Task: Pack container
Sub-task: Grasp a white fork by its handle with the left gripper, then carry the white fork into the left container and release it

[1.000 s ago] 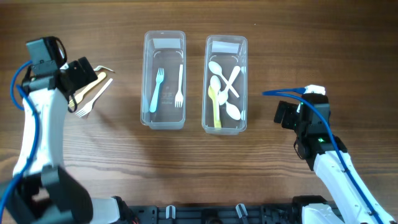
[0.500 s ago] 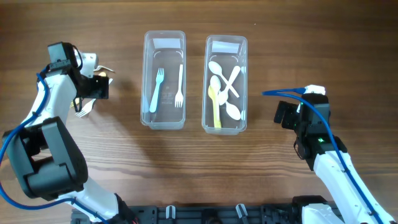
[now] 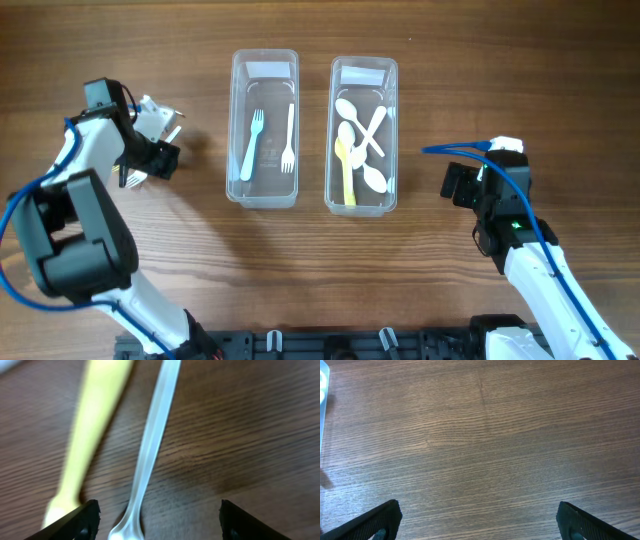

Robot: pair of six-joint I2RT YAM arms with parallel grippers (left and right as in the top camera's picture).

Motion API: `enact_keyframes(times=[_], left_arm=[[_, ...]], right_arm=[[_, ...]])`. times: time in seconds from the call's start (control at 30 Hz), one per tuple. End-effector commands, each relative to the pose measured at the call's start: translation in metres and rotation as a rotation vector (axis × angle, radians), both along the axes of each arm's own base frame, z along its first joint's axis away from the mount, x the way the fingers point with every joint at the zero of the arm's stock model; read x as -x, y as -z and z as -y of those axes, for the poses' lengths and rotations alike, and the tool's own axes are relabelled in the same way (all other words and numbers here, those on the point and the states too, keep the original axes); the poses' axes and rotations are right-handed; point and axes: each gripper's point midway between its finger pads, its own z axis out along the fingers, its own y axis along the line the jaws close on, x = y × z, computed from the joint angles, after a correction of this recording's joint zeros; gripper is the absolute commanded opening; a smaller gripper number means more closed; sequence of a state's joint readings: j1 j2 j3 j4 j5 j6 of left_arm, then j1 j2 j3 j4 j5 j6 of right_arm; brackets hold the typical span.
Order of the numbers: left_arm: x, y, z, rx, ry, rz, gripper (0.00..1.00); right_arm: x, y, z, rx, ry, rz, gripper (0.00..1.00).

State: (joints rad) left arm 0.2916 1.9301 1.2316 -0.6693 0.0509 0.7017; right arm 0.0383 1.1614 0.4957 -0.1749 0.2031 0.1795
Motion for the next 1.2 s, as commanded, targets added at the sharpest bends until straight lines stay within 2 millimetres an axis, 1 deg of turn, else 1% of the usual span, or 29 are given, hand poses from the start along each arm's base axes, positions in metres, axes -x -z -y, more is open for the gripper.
enact_keyframes(times=[0.0,0.03,0.07,0.1,0.13,0.2,0.27,0.3,0.37,0.43,0.53,0.6,0.63,0.77,0.8,0.83,0.87,0.9,0.93,1.0,1.1,1.17], left_arm=[[0.009,0.032,0.003,0.033,0.074,-0.074,0.77],[0.010,0.037,0.005,0.042,0.075,-0.085,0.70],[0.012,0.041,0.005,0.046,0.074,-0.096,0.61],[0.013,0.043,0.005,0.047,0.074,-0.101,0.49],[0.013,0.043,0.005,0.047,0.071,-0.102,0.39],[0.016,0.043,0.006,0.053,0.062,-0.115,0.30],[0.019,0.043,0.007,0.061,0.036,-0.127,0.12],[0.020,0.043,0.008,0.062,0.034,-0.130,0.04],[0.018,0.039,0.009,0.064,0.015,-0.126,0.04],[0.012,0.027,0.014,0.055,0.018,-0.092,0.04],[-0.005,-0.007,0.023,0.026,0.055,0.004,0.04],[-0.016,-0.034,0.032,0.008,0.079,0.077,0.04],[-0.021,-0.055,0.040,-0.003,0.104,0.131,0.04],[-0.028,-0.113,0.072,-0.013,0.158,0.282,0.04],[-0.029,-0.135,0.092,0.048,0.154,0.344,0.04],[-0.029,-0.148,0.111,0.126,0.143,0.381,0.04],[-0.030,-0.160,0.133,0.268,0.075,0.403,0.04],[-0.029,-0.165,0.154,0.396,0.025,0.391,0.04],[-0.028,-0.168,0.169,0.475,-0.015,0.368,0.04],[-0.026,-0.168,0.182,0.522,-0.081,0.337,0.04],[-0.022,-0.167,0.202,0.536,-0.052,0.318,0.04],[-0.021,-0.164,0.207,0.495,-0.049,0.320,0.04]], right_arm=[[-0.001,-0.001,0.000,-0.004,0.012,0.006,1.00],[-0.001,-0.001,0.000,-0.005,0.012,0.006,1.00],[-0.001,-0.001,0.000,-0.005,0.012,0.006,1.00],[-0.001,-0.001,0.000,-0.004,0.012,0.006,1.00],[-0.001,-0.001,0.000,-0.005,0.012,0.006,1.00],[-0.001,-0.001,0.000,-0.004,0.012,0.006,1.00],[-0.001,-0.001,0.000,-0.004,0.012,0.006,1.00],[-0.001,-0.001,0.000,-0.005,0.012,0.006,1.00],[-0.001,-0.001,0.000,-0.004,0.012,0.006,1.00],[-0.001,-0.001,0.000,-0.004,0.012,0.006,1.00],[-0.001,-0.001,0.000,-0.004,0.011,0.006,1.00],[-0.001,-0.001,0.000,-0.005,0.012,0.006,1.00],[-0.001,-0.001,0.000,-0.004,0.012,0.006,1.00],[-0.001,-0.001,0.000,-0.004,0.012,0.006,1.00],[-0.001,-0.001,0.000,-0.005,0.012,0.006,1.00],[-0.001,-0.001,0.000,-0.004,0.012,0.006,1.00],[-0.001,-0.001,0.000,-0.005,0.012,0.006,1.00],[-0.001,-0.001,0.000,-0.005,0.012,0.006,1.00],[-0.001,-0.001,0.000,-0.004,0.012,0.006,1.00],[-0.001,-0.001,0.000,-0.004,0.012,0.006,1.00],[-0.001,-0.001,0.000,-0.004,0.012,0.006,1.00],[-0.001,-0.001,0.000,-0.004,0.012,0.006,1.00]])
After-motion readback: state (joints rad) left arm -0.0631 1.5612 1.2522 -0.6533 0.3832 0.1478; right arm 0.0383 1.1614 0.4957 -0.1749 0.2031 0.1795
